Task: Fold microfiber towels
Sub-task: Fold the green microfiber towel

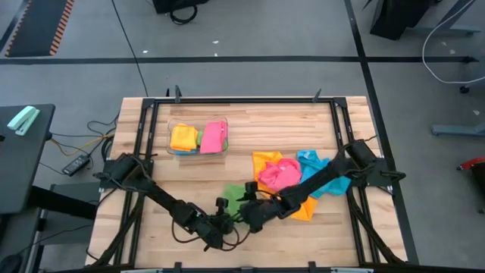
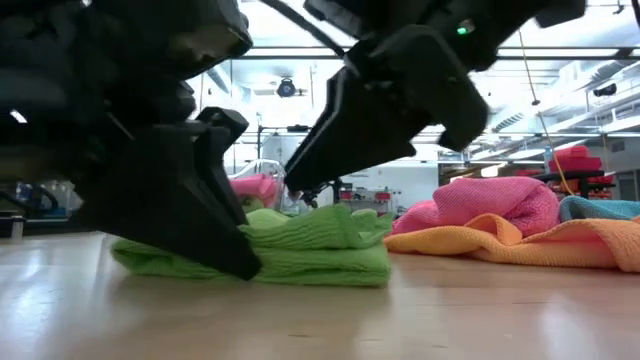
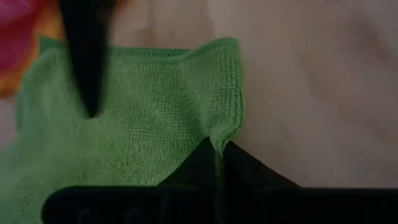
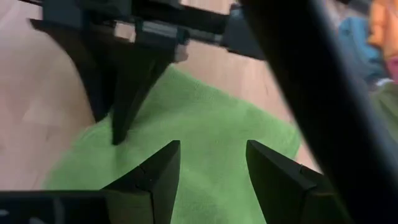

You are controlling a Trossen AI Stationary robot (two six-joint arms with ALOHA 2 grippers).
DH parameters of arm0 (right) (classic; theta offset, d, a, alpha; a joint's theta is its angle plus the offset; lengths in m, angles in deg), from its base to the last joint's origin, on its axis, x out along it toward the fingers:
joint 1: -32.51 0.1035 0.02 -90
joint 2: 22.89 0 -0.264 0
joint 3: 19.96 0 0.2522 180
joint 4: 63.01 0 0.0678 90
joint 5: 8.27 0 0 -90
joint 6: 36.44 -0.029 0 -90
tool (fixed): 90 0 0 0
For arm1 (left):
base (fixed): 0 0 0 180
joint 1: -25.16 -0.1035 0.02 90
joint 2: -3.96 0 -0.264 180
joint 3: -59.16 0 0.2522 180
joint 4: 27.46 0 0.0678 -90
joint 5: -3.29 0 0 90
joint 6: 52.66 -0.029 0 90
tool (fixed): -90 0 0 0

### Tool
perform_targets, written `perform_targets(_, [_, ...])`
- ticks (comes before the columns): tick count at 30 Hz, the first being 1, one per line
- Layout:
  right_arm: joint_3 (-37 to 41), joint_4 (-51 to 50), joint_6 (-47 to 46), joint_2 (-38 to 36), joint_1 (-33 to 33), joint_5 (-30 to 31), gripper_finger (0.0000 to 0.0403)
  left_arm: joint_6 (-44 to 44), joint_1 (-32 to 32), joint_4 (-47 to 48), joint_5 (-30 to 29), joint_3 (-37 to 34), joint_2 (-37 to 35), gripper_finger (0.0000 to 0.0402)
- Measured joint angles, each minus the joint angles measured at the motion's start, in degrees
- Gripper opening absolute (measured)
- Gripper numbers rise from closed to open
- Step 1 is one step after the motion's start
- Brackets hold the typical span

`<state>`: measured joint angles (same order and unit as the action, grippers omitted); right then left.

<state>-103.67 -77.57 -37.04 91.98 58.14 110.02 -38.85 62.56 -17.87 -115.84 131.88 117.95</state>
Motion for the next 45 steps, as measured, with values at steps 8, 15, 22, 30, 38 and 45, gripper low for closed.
perform_targets(8, [0.0, 4.2, 1.73, 0.0, -1.64, -5.39, 0.0192, 2.66, 0.66, 1.45, 9.47, -0.03, -2.62, 0.0013])
perform_targets(15, [0.0, 1.19, 0.66, 0.0, -1.47, -4.26, 0.0192, -2.44, 2.91, 1.57, 3.78, 0.25, -2.79, 0.0085])
perform_targets(22, [0.0, 0.75, 0.42, 0.0, -1.47, -3.93, 0.0192, -4.02, 4.39, 1.16, 1.08, 1.11, -2.76, 0.0202])
perform_targets(30, [0.0, 0.7, -0.01, 0.0, -1.47, -3.91, 0.0192, -5.18, 4.26, 0.63, -2.35, 1.16, 0.21, 0.0215])
perform_targets(38, [0.0, 0.68, -0.05, 0.0, -1.37, -3.89, 0.0192, -7.34, 4.22, 2.99, -5.88, 1.4, 1.15, 0.0163])
perform_targets(45, [0.0, 0.68, -0.04, 0.0, -1.34, -3.89, 0.0192, -9.93, 4.0, 5.34, -6.44, 1.39, 1.21, 0.0108])
